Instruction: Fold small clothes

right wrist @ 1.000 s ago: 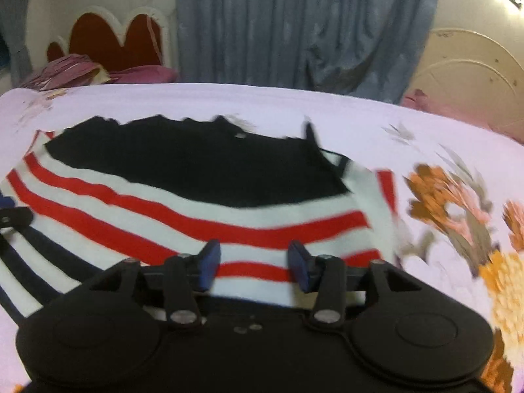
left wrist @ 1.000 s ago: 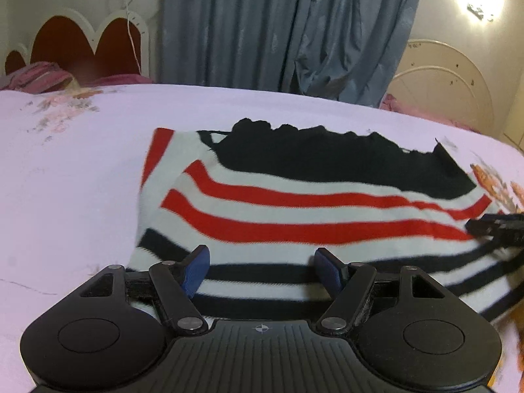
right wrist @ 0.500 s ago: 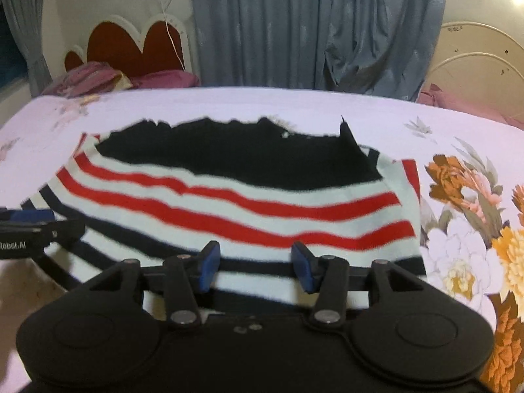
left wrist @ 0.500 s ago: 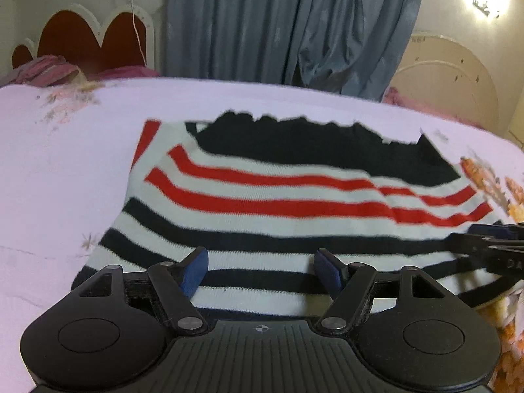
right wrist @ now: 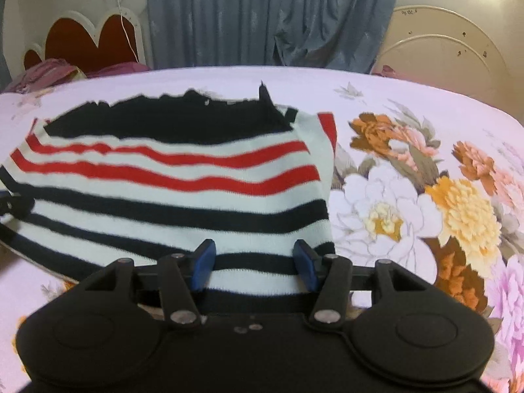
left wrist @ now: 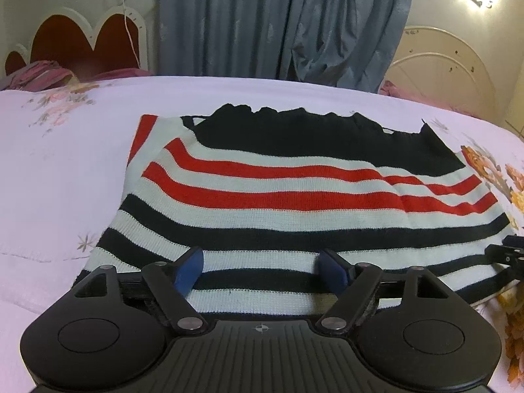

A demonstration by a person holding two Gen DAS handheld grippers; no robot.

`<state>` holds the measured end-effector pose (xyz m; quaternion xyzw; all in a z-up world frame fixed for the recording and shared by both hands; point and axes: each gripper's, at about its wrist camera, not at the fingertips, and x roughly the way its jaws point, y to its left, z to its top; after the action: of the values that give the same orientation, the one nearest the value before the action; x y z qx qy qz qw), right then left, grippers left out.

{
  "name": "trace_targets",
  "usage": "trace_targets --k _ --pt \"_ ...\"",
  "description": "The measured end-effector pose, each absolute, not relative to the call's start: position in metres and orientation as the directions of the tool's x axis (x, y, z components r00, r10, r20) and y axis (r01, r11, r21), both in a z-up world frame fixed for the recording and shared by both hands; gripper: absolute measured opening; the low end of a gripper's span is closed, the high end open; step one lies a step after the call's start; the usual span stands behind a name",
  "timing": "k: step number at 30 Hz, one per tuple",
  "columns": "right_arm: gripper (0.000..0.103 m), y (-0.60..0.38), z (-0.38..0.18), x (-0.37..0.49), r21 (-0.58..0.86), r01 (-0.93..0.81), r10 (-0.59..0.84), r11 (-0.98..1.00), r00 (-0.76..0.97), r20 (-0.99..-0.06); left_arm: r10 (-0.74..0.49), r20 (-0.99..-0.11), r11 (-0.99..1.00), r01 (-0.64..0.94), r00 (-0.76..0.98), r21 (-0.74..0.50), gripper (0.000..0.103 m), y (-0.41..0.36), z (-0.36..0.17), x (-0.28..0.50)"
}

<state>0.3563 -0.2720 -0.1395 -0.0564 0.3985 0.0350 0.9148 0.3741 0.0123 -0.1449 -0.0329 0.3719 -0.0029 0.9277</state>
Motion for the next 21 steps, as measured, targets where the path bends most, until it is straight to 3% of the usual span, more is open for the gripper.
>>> trace_targets --k 7,15,21 --pt "0.051 -0.269 -0.115 0.354 -0.001 -0.054 0.037 0.999 0.688 -0.725 -0.057 -0.703 0.996 -0.003 0.709 -0.085 0.078 0.018 -0.139 0.375" --pt "0.054 -0.253 -0.129 0.357 -0.097 -0.076 -0.026 0.992 0.643 -0.766 -0.059 -0.701 0.998 0.025 0.710 -0.060 0.078 0.020 -0.138 0.367" --pt "0.059 -0.234 -0.109 0.352 0.012 -0.112 0.085 0.994 0.678 -0.730 -0.063 -0.691 0.996 0.006 0.720 -0.084 0.078 0.030 -0.128 0.349"
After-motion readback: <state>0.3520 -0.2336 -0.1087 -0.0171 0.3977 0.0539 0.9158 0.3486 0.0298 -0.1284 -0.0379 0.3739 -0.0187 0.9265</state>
